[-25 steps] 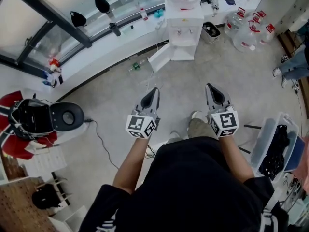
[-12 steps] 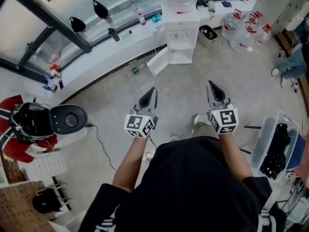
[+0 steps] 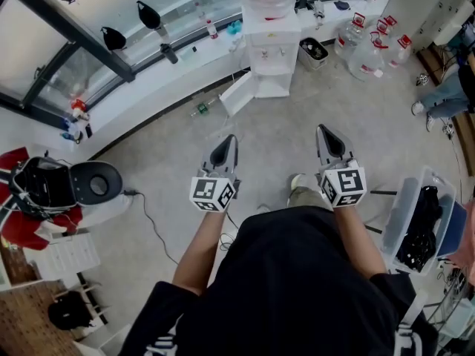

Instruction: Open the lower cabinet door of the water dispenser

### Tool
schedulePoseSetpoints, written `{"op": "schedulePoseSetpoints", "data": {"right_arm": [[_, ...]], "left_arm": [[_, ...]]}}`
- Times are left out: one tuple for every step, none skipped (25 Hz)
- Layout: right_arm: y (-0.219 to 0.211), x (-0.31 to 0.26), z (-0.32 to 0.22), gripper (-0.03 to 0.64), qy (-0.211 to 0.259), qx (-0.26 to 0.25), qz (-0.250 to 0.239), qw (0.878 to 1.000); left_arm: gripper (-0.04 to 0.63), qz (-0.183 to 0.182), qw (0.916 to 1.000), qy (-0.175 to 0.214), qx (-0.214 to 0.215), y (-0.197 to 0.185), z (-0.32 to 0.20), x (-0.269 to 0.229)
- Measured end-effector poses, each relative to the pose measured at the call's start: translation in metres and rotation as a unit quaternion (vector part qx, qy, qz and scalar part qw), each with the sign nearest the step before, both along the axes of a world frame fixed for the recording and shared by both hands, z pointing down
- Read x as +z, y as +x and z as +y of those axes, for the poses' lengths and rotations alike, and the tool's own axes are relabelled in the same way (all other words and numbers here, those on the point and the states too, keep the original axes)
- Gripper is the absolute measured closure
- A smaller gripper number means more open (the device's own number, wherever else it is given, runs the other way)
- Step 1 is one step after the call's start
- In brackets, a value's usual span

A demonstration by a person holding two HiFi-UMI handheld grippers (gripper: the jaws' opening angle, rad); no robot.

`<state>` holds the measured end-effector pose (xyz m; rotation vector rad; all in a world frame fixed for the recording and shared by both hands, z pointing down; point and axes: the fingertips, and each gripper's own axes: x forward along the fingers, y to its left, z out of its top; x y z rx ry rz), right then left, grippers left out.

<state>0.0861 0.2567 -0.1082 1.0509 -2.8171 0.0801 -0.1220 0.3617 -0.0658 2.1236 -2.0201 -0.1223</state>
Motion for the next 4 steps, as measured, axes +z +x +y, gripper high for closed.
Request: {"op": "schedulePoseSetpoints", "data": {"right_arm": [[-0.0002, 0.0006, 0.0026, 0.618, 0.000, -0.001, 0.001, 1.000], [-0.0006, 0.0009, 0.0054, 0.618, -0.001, -0.002, 0.001, 1.000], [-0.0011, 0.0011, 0.0083, 0.618, -0.001, -0.003, 0.001, 1.000], [-0.0016, 0.0012, 0.0112, 0.618, -0.001, -0.004, 0.001, 1.000]], "left_arm": [[0.592, -0.003, 1.0000, 0.002, -0.009, -0.0025, 0.0022, -0.0010], [0.592, -0.005, 0.9998, 0.003, -0.018, -0.0051, 0.0047, -0.0017], [0.592, -0.006, 0.9997, 0.004, -0.025, -0.0076, 0.0073, -0.0022], [0.592, -0.007, 0.9995, 0.005, -0.031, -0.0101, 0.0099, -0.0027]]}}
